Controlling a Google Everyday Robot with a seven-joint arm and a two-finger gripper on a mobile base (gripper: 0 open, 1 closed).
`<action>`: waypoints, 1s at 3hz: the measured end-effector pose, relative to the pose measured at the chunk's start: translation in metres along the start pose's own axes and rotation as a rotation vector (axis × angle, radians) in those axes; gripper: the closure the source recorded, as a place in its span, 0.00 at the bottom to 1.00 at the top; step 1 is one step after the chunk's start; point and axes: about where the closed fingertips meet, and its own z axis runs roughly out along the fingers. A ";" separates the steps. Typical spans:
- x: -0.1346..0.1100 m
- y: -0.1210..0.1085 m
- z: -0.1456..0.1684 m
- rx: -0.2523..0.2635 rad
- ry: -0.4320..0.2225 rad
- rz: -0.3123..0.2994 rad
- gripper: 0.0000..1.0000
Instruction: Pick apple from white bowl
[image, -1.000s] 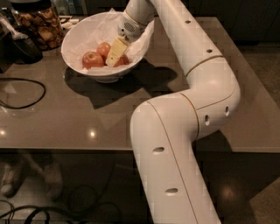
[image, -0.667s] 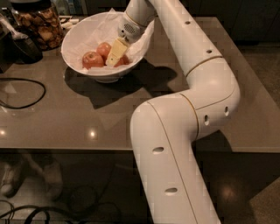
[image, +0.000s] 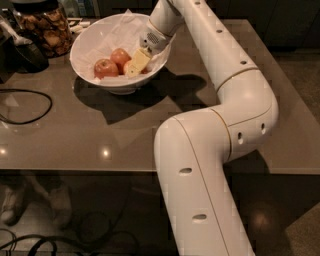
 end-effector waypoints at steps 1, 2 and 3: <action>0.005 -0.004 0.001 -0.001 -0.011 0.002 0.53; 0.005 -0.004 0.001 -0.001 -0.011 0.002 0.77; 0.005 -0.004 0.001 -0.001 -0.011 0.002 0.98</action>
Offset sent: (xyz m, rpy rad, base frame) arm 0.0022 -0.0041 -0.0042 0.0101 -0.0011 -0.0024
